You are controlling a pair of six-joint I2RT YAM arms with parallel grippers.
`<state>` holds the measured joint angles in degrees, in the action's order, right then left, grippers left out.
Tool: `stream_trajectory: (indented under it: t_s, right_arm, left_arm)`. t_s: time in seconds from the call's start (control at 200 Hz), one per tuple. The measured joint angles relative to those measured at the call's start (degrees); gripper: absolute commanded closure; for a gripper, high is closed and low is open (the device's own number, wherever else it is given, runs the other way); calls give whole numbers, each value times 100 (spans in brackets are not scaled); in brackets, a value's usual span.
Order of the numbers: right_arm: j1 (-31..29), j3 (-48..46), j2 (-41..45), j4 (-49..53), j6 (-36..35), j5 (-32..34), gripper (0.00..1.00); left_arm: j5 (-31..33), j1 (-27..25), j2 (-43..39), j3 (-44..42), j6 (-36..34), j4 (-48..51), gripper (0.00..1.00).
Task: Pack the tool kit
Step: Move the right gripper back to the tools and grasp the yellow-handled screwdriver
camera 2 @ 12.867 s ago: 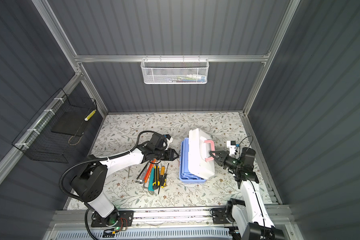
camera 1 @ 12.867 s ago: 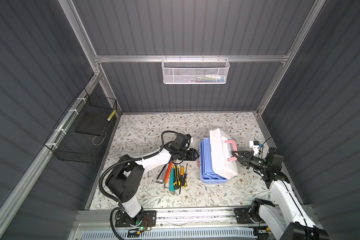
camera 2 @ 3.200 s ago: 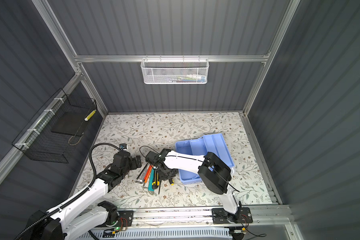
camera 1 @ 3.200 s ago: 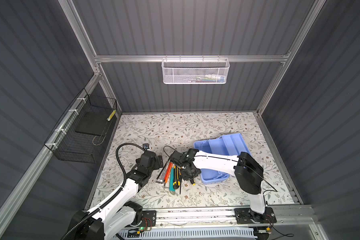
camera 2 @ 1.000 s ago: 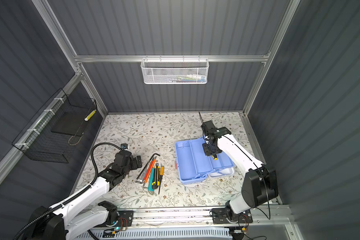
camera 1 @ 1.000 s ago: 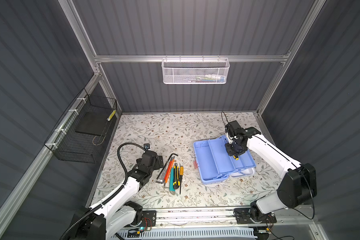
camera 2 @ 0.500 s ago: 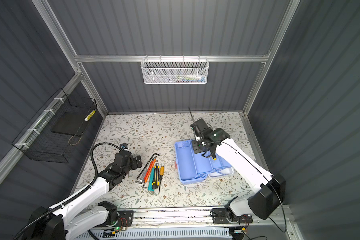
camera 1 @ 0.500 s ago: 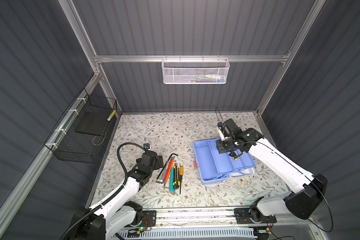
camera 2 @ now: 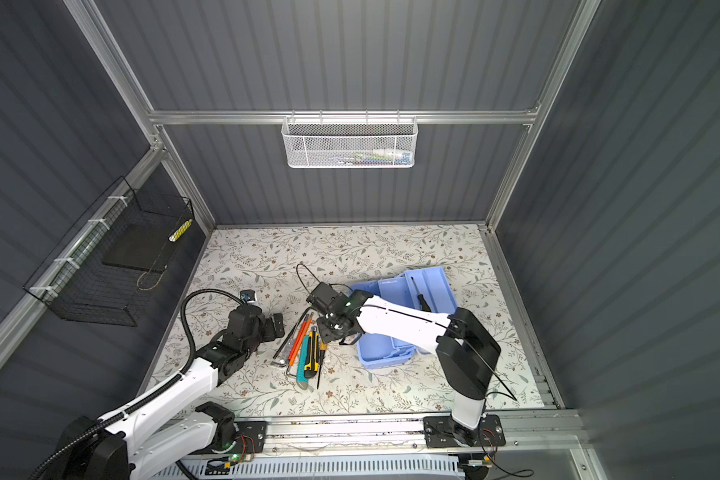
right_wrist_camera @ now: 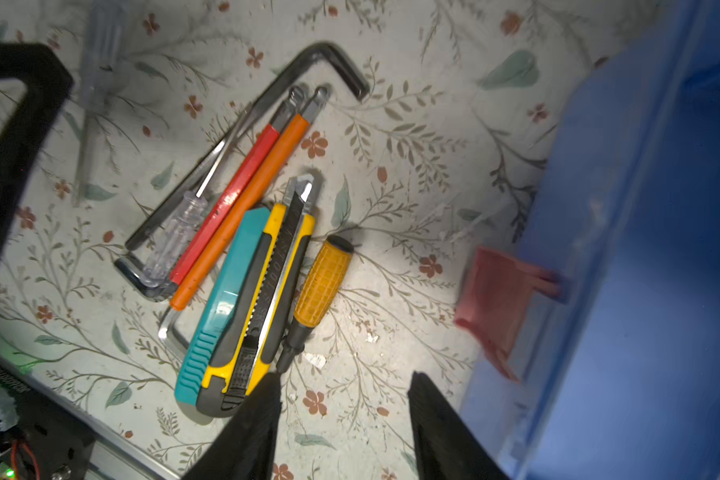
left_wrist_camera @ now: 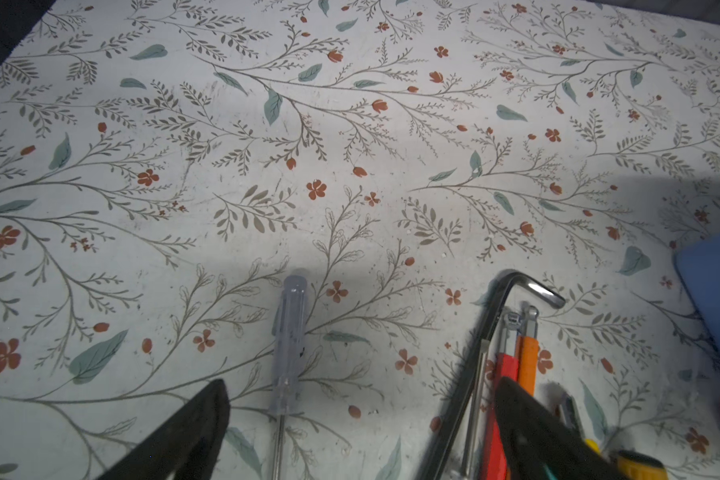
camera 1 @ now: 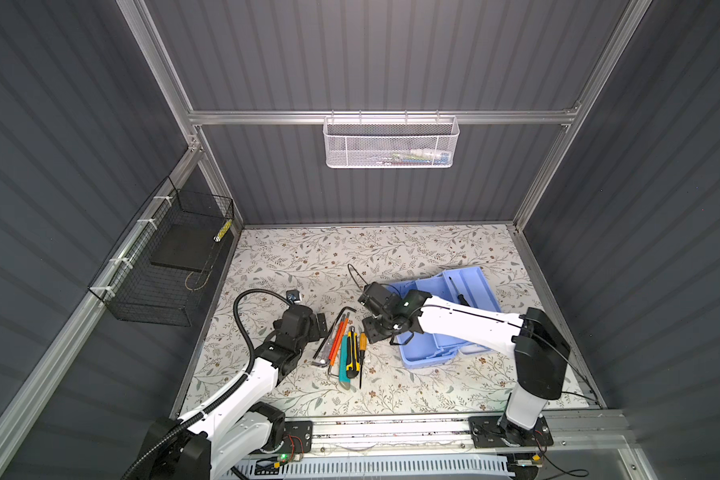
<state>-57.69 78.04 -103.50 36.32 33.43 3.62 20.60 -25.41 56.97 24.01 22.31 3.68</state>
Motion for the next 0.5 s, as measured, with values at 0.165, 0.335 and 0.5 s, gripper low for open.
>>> stream_trajectory:
  t_s: [0.165,0.335,0.5]
  right_arm:
    - [-164,192,-448,-20,103,-7,46]
    - [-197,271,-632,-48,131,-31,46]
    - [-197,522,-918,-33,127,-28,46]
  left_arm:
    - [-74,2,-87,-31,0,-79,1]
    - [-101,2,-31,11,-20,-33,0]
    - [-20,0,52,289,-181,186,1]
